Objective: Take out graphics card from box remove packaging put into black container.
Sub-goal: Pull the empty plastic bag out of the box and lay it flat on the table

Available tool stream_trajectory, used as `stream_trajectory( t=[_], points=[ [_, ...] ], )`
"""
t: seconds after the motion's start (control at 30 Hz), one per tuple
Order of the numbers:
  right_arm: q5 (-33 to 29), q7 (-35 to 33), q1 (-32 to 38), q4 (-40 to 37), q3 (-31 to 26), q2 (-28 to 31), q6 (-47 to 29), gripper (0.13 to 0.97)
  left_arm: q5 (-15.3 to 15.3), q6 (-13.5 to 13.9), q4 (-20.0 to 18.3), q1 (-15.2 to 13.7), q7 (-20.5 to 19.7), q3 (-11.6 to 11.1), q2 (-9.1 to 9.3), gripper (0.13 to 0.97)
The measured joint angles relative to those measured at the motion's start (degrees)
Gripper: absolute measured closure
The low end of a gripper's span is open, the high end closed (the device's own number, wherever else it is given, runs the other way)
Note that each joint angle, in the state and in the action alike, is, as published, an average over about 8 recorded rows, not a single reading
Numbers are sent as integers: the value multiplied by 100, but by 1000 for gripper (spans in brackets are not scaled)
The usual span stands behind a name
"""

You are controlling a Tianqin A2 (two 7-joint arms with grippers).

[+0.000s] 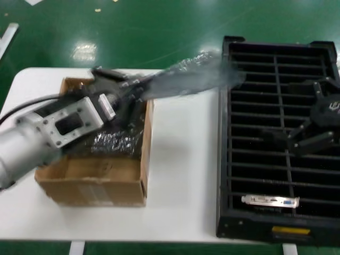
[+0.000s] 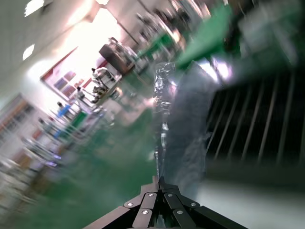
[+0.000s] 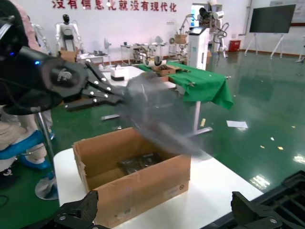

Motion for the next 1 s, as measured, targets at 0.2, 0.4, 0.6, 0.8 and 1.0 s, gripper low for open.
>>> stream_trajectory(
  t=[0.2,0.4,0.6,0.8,1.0],
  points=[
    [1,1,0,0,0,0,0,129,587,1461,516,-493,-1487,-771,1449,959],
    [1,1,0,0,0,0,0,129,1757,2399,1209,-835,-2978,-1162,2409,959],
    [1,1,0,0,0,0,0,129,2674,2410,1924,-1083,-4495,-972,2724,959],
    [1,1,0,0,0,0,0,129,3328,1940,2668,-1388,-5570,-770,2788,959],
    [1,1,0,0,0,0,0,129,3555,1486,3305,-1723,-5940,-669,2795,959]
  ],
)
